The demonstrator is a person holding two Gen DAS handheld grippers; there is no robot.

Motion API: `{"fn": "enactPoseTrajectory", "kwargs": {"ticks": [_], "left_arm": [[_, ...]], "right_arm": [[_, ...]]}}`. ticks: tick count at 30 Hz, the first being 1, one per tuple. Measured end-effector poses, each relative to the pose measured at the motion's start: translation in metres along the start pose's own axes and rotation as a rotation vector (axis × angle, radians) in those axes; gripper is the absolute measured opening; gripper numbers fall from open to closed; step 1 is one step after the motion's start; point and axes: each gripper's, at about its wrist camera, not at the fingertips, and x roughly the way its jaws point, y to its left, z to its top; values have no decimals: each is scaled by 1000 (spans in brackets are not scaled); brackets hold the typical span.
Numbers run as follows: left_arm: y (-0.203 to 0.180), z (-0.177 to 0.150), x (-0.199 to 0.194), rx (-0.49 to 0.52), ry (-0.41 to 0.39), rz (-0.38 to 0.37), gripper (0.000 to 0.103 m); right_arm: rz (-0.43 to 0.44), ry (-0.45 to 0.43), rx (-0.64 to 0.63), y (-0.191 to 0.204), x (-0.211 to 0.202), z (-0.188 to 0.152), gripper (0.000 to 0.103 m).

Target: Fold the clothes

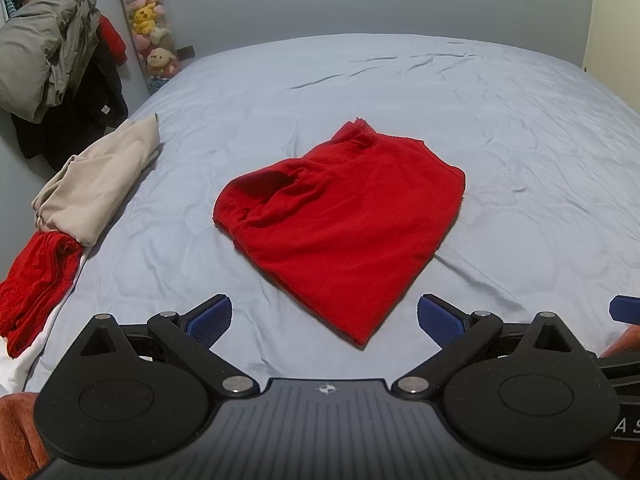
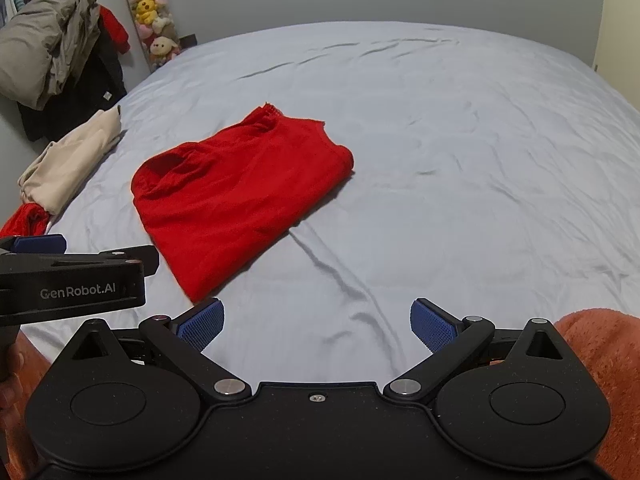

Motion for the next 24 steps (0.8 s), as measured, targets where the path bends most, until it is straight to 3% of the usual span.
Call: {"fn": "enactPoseTrajectory", "kwargs": {"ticks": [24], "left_arm": [[-2, -2, -3, 3, -5, -1, 100]], "right_arm": [[9, -8, -5, 3, -2, -2, 99]]}}
